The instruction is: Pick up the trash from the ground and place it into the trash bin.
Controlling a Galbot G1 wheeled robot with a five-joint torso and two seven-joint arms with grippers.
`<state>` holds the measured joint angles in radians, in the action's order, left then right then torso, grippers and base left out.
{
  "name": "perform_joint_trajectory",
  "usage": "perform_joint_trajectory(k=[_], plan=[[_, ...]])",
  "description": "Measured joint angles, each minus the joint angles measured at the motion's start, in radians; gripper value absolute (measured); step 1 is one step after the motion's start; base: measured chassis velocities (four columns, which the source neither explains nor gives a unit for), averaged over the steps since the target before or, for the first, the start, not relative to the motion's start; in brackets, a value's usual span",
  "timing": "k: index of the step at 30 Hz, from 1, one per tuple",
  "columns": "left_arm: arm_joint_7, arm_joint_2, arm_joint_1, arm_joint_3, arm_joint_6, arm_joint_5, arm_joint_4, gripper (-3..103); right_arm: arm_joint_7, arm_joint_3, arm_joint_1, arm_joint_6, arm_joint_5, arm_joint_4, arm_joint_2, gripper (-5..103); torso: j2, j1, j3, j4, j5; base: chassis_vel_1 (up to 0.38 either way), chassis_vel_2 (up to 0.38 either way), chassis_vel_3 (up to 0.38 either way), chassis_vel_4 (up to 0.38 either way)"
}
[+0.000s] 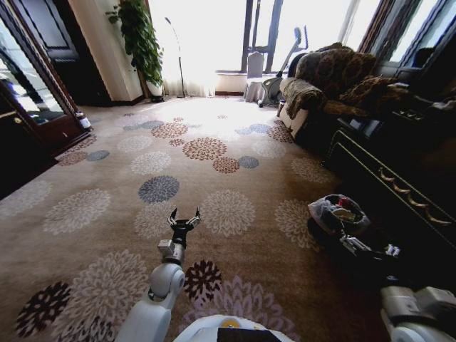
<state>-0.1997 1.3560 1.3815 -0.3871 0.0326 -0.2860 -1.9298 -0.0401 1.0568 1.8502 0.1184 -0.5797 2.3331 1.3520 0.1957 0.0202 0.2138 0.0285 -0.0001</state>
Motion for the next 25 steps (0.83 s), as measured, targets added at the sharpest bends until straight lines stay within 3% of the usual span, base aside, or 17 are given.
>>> perform_joint_trajectory(k=[25], plan=[[0.000, 0.000, 0.000, 0.000, 0.000, 0.000, 0.000, 100, 0.000, 0.000, 0.000, 0.000, 0.000, 0.000, 0.000, 100, 0.000, -0.001, -0.001, -0.0001, 0.0001, 0.000, 0.000, 0.000, 0.000]])
